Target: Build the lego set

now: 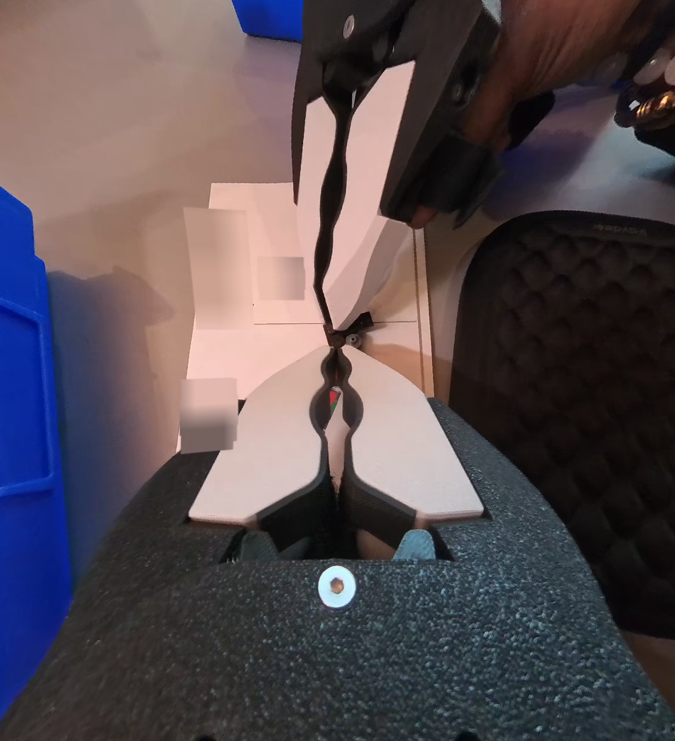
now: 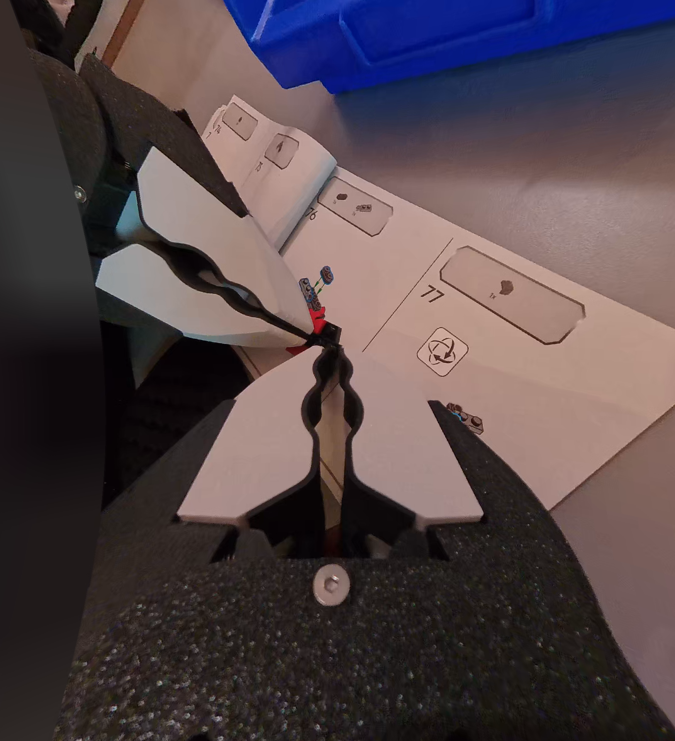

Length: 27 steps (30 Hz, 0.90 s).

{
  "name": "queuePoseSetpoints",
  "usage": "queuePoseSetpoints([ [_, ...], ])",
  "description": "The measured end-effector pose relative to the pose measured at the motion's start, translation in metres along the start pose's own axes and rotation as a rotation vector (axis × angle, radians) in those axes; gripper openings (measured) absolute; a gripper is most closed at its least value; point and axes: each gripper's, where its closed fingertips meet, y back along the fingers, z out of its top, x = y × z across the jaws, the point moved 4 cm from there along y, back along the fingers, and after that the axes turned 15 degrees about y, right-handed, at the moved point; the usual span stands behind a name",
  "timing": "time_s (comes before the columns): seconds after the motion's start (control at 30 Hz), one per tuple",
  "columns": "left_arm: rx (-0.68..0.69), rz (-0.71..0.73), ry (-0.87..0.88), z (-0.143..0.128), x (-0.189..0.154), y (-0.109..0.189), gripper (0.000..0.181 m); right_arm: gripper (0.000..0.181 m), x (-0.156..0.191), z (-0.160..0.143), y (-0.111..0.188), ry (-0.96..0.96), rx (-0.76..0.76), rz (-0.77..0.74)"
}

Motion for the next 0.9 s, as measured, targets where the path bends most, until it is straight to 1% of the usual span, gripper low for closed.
queuePoseSetpoints([
  [0.37,-0.004,-0.024,0.034,-0.001,0.000,-0.001,0.000,0.005,0.001,-0.001,-0.001,0.004,0.023,-0.015],
  [0.6,0.000,-0.038,0.065,-0.002,0.001,-0.001,0.000,0.005,0.003,0.001,-0.002,0.023,0.070,-0.072],
  [0.73,-0.005,-0.023,0.054,-0.001,0.000,0.000,0.000,0.005,0.003,0.002,-0.001,0.054,0.080,-0.090],
  [0.77,0.000,-0.027,0.051,-0.001,0.001,0.000,0.000,0.005,0.003,0.003,0.000,0.063,0.061,-0.089],
  [0.83,0.009,-0.033,0.077,-0.001,0.001,0.002,0.000,0.017,0.005,0.012,0.007,0.051,-0.046,-0.069],
  [0.87,0.001,-0.038,0.095,0.000,0.000,0.006,0.000,0.021,0.006,0.014,0.011,0.046,-0.075,-0.068],
  [0.9,-0.007,-0.040,0.106,0.000,0.001,0.010,0.000,0.020,0.005,0.014,0.015,0.056,-0.073,-0.088],
])
